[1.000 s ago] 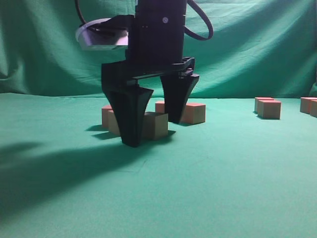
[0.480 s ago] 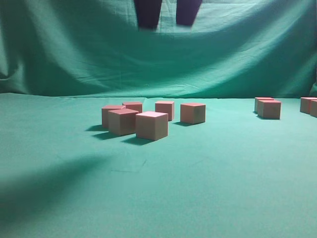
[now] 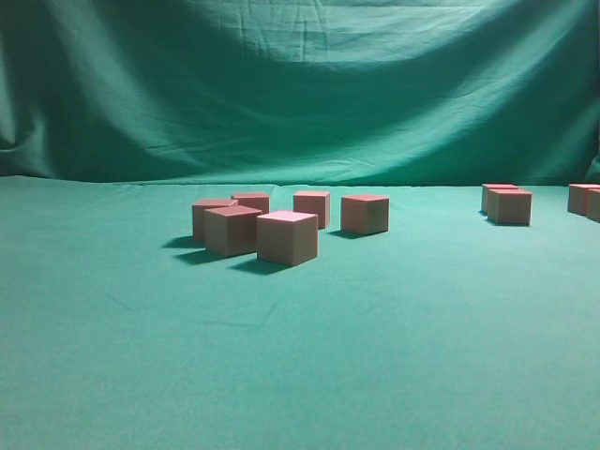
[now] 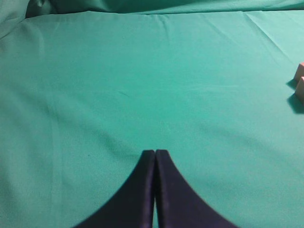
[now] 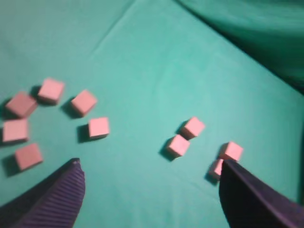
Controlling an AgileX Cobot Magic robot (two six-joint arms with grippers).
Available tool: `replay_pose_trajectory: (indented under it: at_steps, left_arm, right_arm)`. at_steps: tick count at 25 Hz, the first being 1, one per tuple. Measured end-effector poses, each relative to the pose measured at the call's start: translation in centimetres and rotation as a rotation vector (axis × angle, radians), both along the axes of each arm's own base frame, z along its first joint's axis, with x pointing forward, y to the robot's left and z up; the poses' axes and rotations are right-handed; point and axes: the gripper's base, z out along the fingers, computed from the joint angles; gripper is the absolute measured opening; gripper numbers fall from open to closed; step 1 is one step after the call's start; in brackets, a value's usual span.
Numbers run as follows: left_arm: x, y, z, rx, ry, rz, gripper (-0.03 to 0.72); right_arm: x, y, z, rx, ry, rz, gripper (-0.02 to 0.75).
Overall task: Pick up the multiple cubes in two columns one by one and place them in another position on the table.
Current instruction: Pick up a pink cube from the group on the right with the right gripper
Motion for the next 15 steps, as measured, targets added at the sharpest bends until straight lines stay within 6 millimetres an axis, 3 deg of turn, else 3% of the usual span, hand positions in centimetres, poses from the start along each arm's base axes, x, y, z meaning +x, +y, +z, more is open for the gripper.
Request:
replay_pose_trajectory:
  at_steps: [3, 7, 11, 15]
  left_arm:
    - [0.0, 0.0, 0.0, 0.000, 0.000, 0.000, 0.000]
    - [0.0, 0.0, 0.0, 0.000, 0.000, 0.000, 0.000]
    - [0.0, 0.0, 0.0, 0.000, 0.000, 0.000, 0.000]
    - [0.0, 0.0, 0.0, 0.000, 0.000, 0.000, 0.000]
  right_arm:
    - [-0.1, -3.2, 1.2, 0.024, -0.035, -0.134, 0.568]
    - [1.6, -6.3, 0.5, 0.053, 0.016, -0.279, 0.568]
    - [3.6, -8.4, -2.8, 0.131, 0.165, -0.377, 0.568]
    - [6.9, -8.0, -8.1, 0.187, 0.348, -0.395, 0.568]
